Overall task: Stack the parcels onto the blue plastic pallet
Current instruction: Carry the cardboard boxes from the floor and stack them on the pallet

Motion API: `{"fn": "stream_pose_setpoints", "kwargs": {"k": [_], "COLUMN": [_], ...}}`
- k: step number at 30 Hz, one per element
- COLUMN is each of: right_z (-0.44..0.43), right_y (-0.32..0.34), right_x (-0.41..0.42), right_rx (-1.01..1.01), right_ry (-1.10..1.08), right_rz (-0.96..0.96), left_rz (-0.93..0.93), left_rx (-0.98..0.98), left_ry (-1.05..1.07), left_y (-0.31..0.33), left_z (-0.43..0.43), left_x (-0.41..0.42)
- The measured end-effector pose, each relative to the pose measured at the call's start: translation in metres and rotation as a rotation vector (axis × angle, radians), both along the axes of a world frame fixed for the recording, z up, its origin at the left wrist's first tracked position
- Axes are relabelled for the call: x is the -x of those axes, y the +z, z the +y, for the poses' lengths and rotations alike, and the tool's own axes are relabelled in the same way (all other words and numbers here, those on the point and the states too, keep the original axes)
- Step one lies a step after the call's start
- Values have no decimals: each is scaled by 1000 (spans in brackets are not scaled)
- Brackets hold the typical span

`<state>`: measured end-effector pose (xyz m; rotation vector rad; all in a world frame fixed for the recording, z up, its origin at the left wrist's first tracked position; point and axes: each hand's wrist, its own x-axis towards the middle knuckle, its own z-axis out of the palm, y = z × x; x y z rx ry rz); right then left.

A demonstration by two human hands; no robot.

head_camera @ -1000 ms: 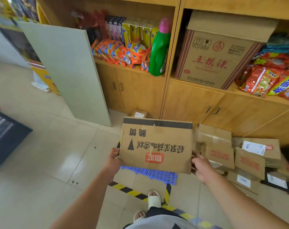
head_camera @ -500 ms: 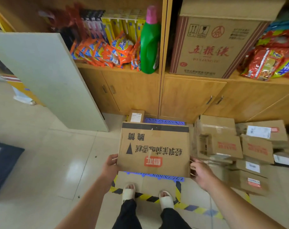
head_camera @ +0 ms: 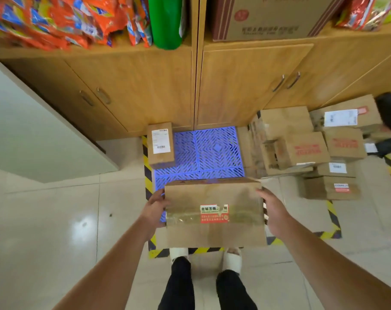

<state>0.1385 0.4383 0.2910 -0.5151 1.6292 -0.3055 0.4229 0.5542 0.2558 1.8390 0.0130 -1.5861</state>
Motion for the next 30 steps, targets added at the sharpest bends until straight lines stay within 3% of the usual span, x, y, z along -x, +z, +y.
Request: {"fn": "stream_pose_setpoints", "kwargs": {"k": [6,12,17,24,30], "right_z": [-26,-70,-119,-166,-213], "right_y": [-99,-234,-360,-397,-419], "right_x": [-9,-13,-10,-41,-44], "right_rx": [60,155,214,331,448], "right_ry": [74,167,96,108,211], "right_rz": [2,21,42,-22,-111], "left_rz": [-16,-52,-54,-146,-199], "left_rx": [-9,32,141,159,342], "left_ry": [-89,-22,-130,-221,-45], "left_y": [-101,-220,-307,-356,-376], "left_z": [-20,-58,-103,-155,-166], "left_x": [-10,-20,-31,-44,-59]}}
